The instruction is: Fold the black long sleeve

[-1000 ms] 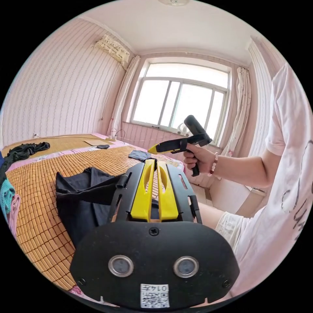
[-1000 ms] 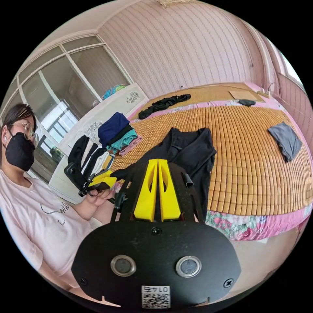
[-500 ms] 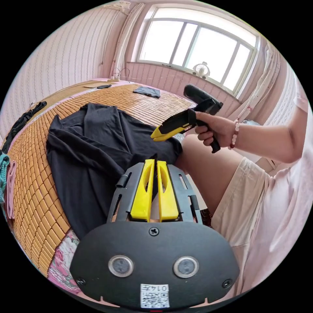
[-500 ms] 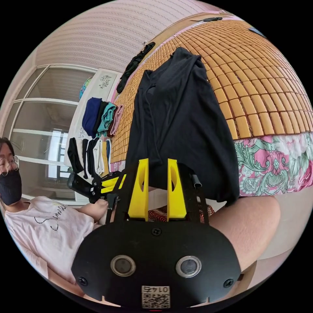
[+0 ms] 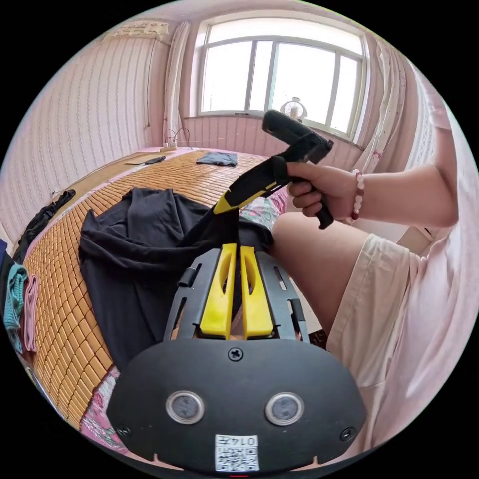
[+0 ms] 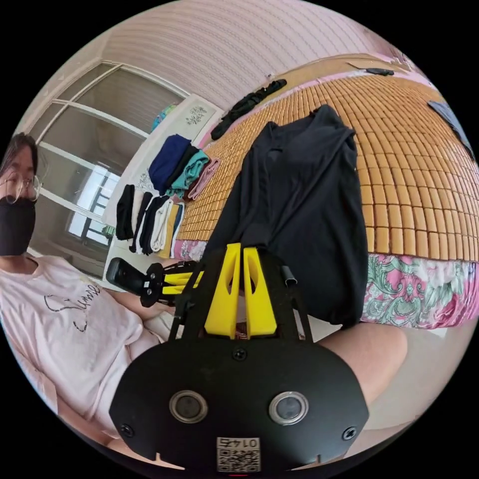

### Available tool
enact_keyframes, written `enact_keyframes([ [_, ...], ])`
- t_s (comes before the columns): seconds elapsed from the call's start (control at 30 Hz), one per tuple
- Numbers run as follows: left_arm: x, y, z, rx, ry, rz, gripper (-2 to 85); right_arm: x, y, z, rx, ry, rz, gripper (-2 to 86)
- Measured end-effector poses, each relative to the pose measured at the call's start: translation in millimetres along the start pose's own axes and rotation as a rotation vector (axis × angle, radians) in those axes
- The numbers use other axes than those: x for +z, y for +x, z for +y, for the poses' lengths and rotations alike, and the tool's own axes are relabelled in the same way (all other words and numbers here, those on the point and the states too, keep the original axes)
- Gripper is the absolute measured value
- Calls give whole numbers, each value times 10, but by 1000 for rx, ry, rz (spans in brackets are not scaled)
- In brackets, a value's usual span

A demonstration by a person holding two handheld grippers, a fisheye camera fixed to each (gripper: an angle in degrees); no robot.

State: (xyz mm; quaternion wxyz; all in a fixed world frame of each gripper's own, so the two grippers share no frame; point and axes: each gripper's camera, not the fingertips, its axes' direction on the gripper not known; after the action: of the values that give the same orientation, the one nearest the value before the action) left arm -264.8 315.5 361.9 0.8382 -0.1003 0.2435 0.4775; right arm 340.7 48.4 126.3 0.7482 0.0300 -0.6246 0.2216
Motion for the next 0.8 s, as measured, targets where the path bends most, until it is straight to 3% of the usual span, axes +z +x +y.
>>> enact_keyframes([
  [0.1, -41, -72, -151, -30, 57, 48, -3, -237, -6, 102, -11, 65, 93, 6],
  [0.17, -38, -167, -179, -56, 55, 47, -2, -156, 223, 110, 129, -72, 173, 10],
  [0.3, -185, -608, -194, -118, 2, -46, -1, -187, 429, 71, 293, -155, 241, 28],
  [0.4, -362, -1114, -209, -152, -19, -207, 0, -280, 352, -242, 239, -90, 288, 44],
  [0.6, -359, -2088, -606, -151, -117, -423, 21, 194, 123, -1711, -42, -10, 111, 57],
  [0.8, 11, -2746, -927, -230, -247, -381, 64, 1138, 59, -3144, -149, -106, 154, 90],
])
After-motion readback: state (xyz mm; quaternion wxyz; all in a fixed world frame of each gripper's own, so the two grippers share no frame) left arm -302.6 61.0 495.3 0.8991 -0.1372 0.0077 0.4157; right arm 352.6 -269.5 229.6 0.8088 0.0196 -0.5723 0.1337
